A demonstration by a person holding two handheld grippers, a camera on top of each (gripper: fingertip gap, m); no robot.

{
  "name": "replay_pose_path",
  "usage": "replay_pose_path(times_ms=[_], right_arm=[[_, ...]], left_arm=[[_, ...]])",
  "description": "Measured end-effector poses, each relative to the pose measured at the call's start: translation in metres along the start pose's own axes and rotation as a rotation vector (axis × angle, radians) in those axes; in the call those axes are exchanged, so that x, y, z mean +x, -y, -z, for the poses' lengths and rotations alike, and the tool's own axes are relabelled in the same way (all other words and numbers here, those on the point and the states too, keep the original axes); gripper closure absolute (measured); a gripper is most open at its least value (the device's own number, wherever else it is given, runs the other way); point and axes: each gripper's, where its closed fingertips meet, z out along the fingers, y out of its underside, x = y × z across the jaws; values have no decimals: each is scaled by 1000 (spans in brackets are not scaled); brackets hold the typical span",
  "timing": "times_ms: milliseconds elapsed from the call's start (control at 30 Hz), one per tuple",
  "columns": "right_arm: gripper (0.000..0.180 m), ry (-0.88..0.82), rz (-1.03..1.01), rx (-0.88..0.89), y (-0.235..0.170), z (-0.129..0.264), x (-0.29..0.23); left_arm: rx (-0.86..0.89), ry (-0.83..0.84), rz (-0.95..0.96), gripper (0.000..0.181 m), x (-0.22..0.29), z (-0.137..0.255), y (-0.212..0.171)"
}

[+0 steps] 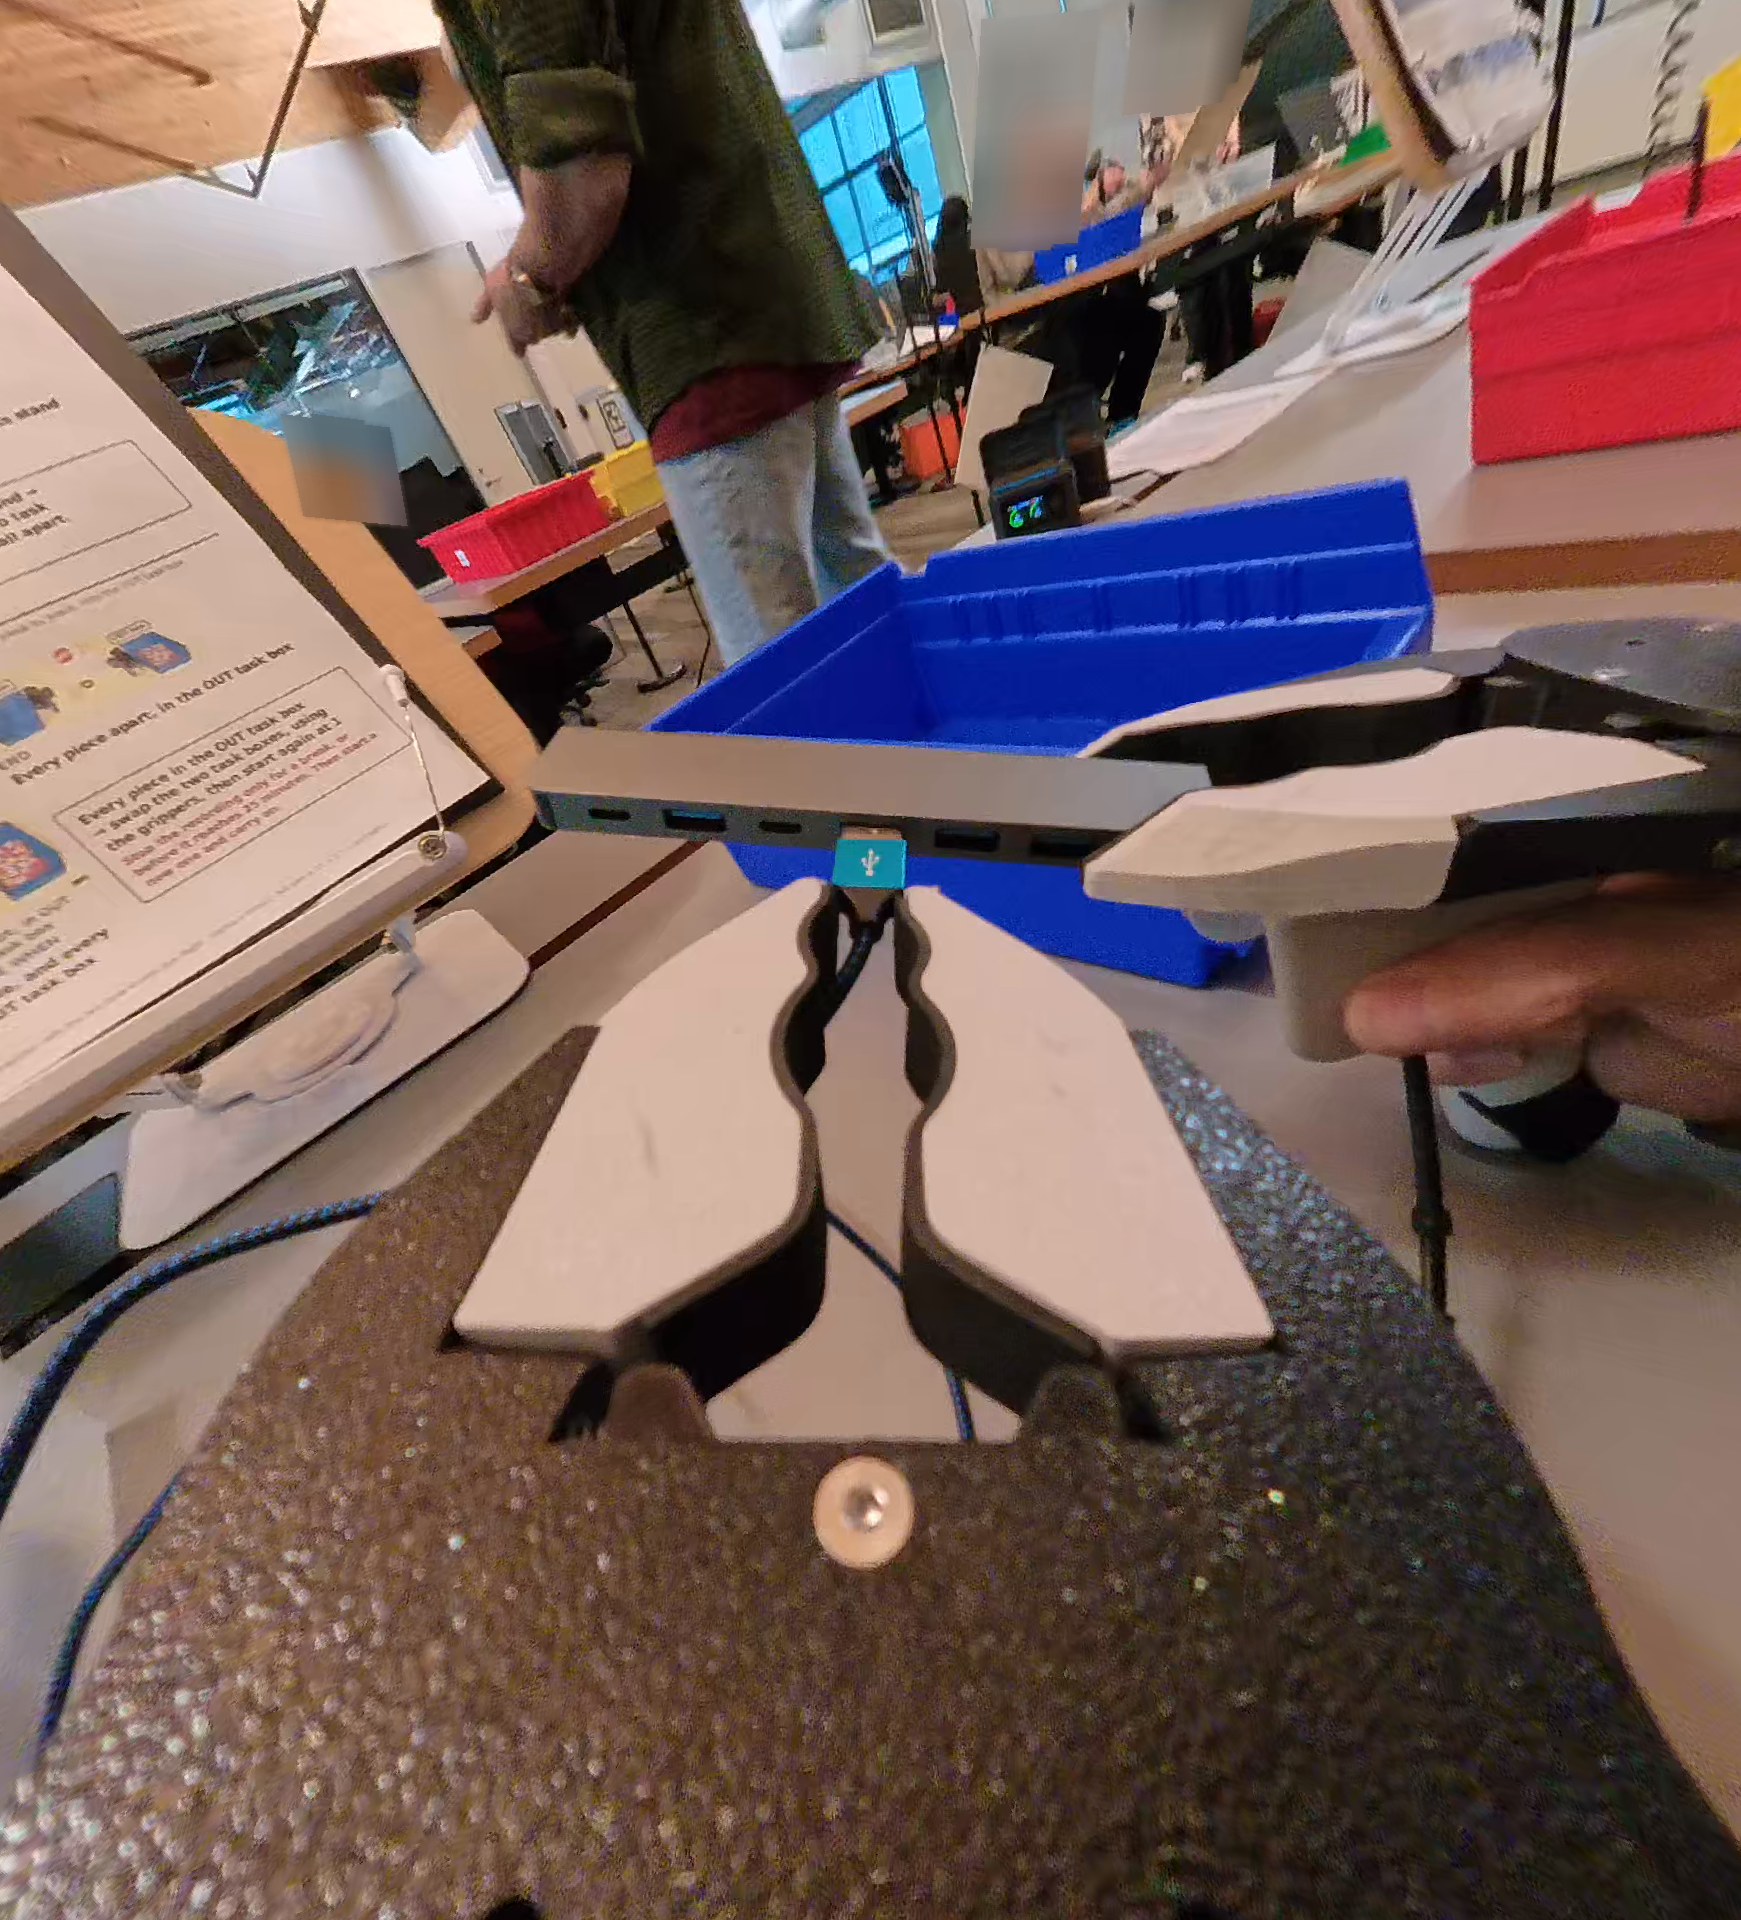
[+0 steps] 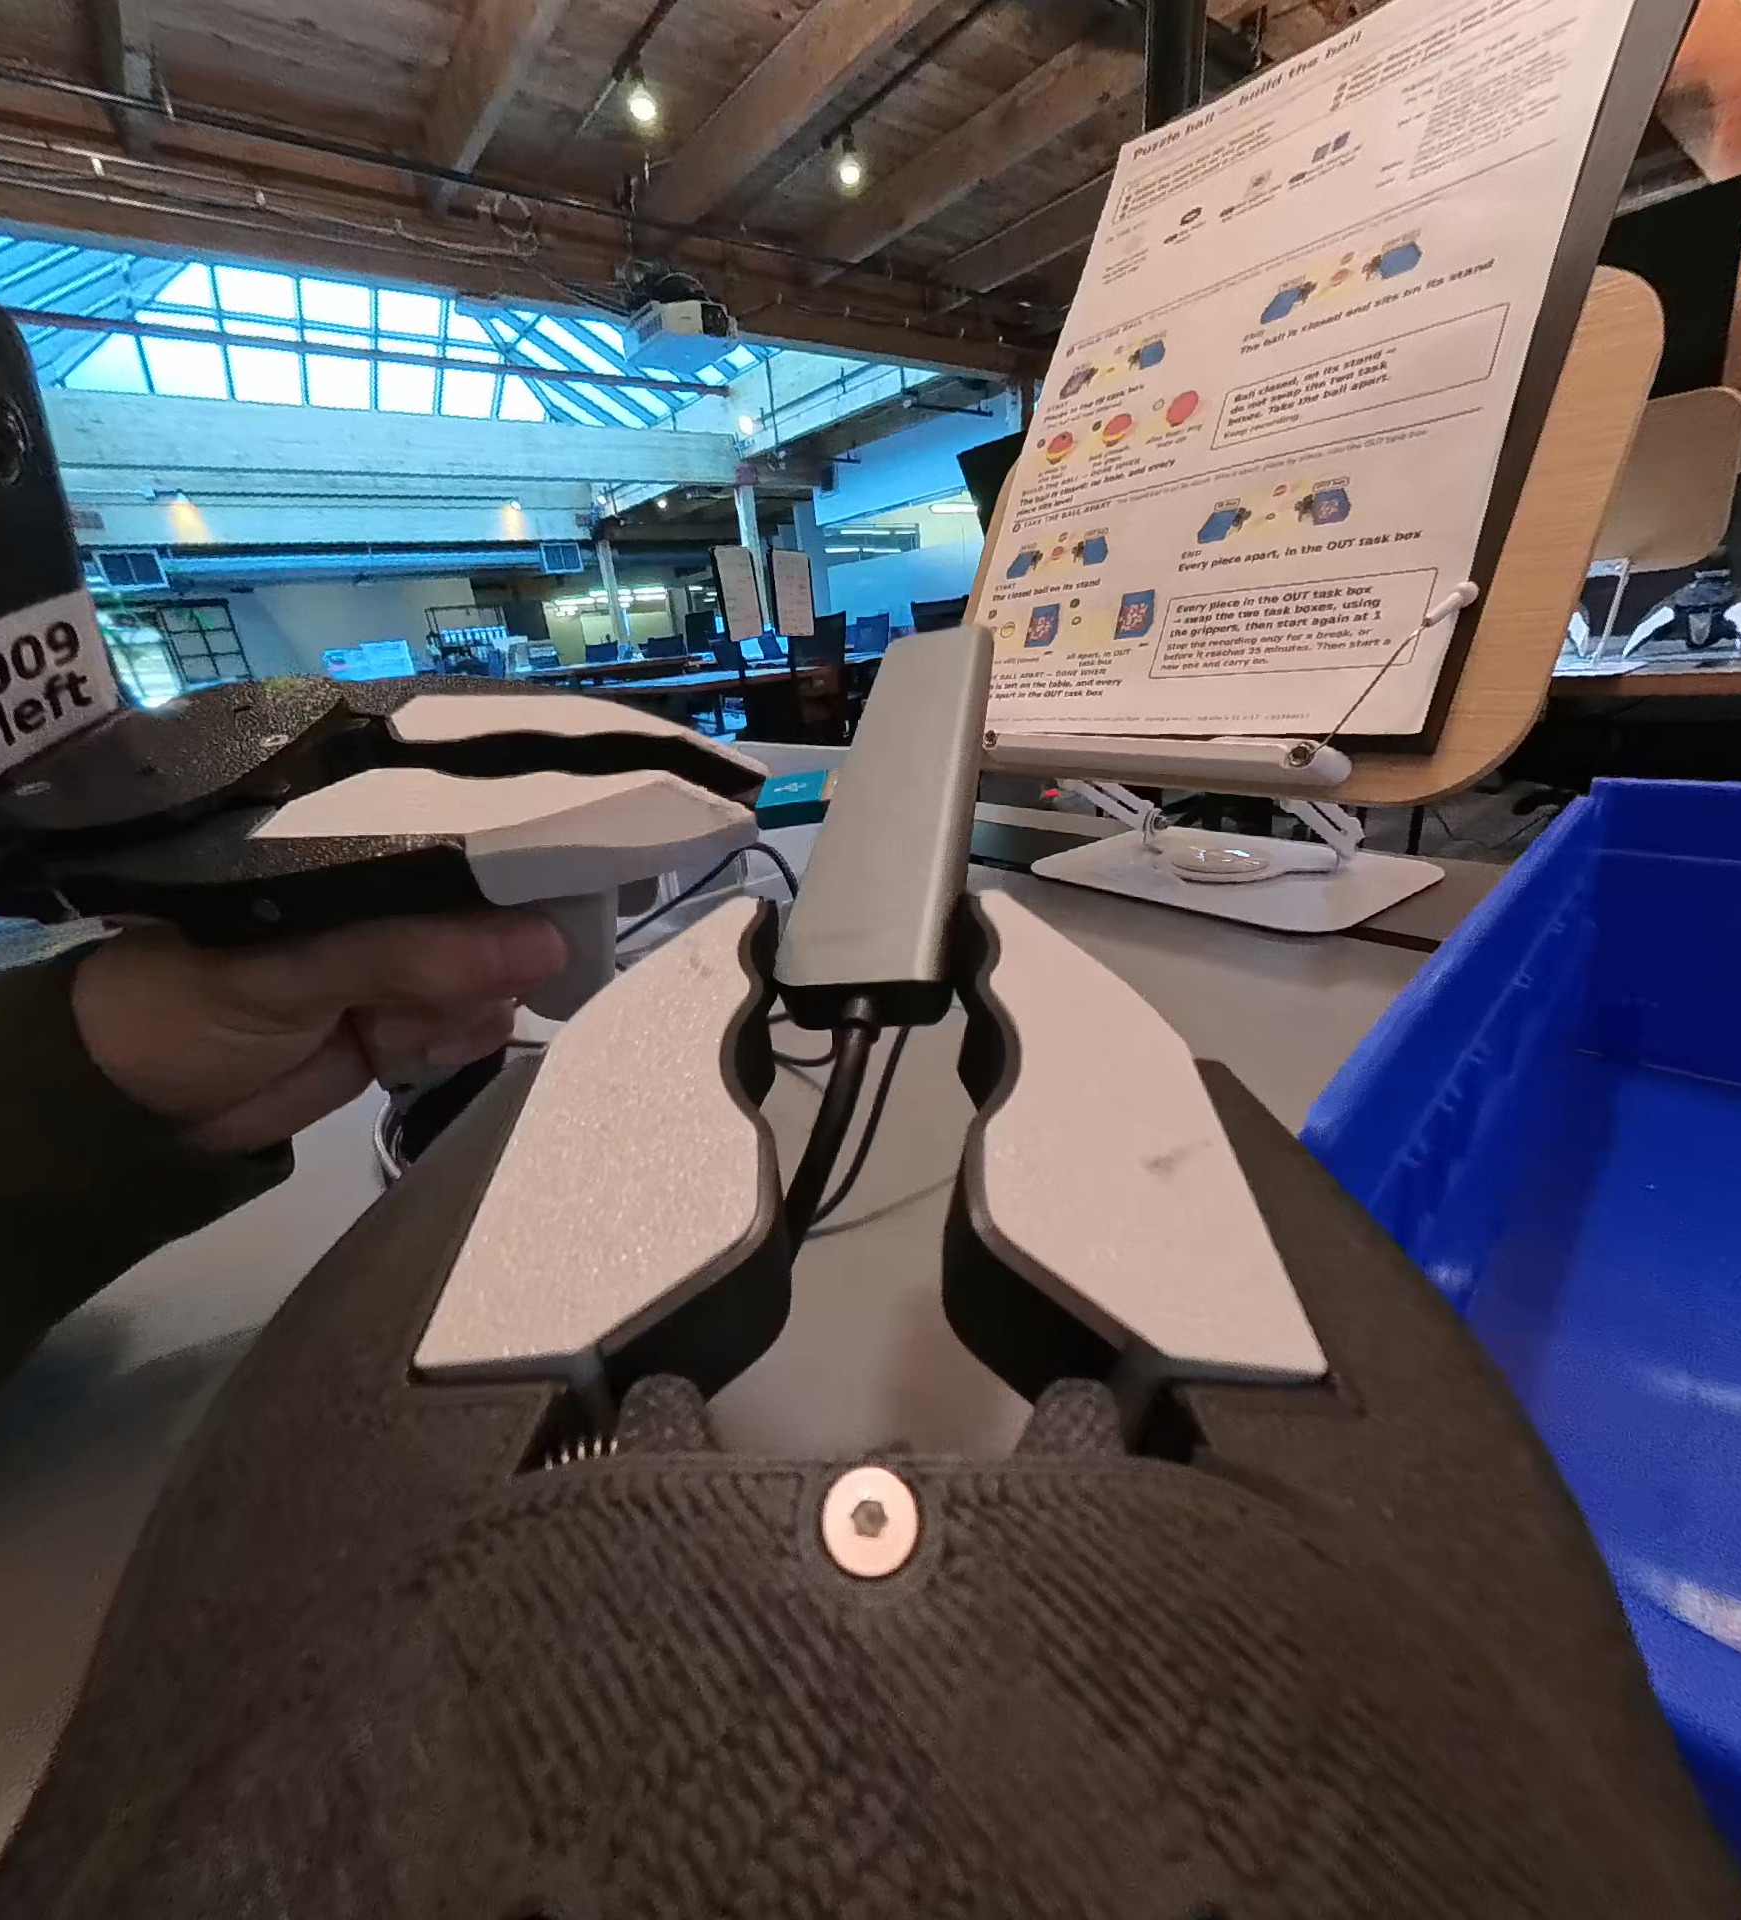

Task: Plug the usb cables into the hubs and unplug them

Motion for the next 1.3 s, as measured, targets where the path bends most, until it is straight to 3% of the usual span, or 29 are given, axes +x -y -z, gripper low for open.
replay_pose_path(times_ms=[133, 200, 267, 433, 567, 767, 967, 1300], right_arm=[[147, 18, -66, 65, 9, 4, 2], [147, 18, -60, 56, 8, 7, 6], [147, 32, -49, 105, 16, 12, 6], [147, 110, 22, 124, 20, 10, -11], [147, 124, 63, 146, 22, 8, -20], [148, 91, 142, 154, 19, 11, -14], [146, 61, 259, 127, 12, 8, -16], [143, 67, 307, 105, 5, 1, -25]], left_arm=[[95, -27, 46, 170, 6, 4, 13], [128, -33, 204, 152, -7, 13, 26], [131, 18, 425, 148, -40, 23, 37], [-196, -171, 723, 116, -47, 2, 9], [-260, -328, 953, 137, -28, -11, 5], [-129, -428, 1334, 161, -27, -13, 5], [-128, -537, 1372, 171, -16, -4, 20], [-146, -595, 1420, 171, -6, 0, 16]])
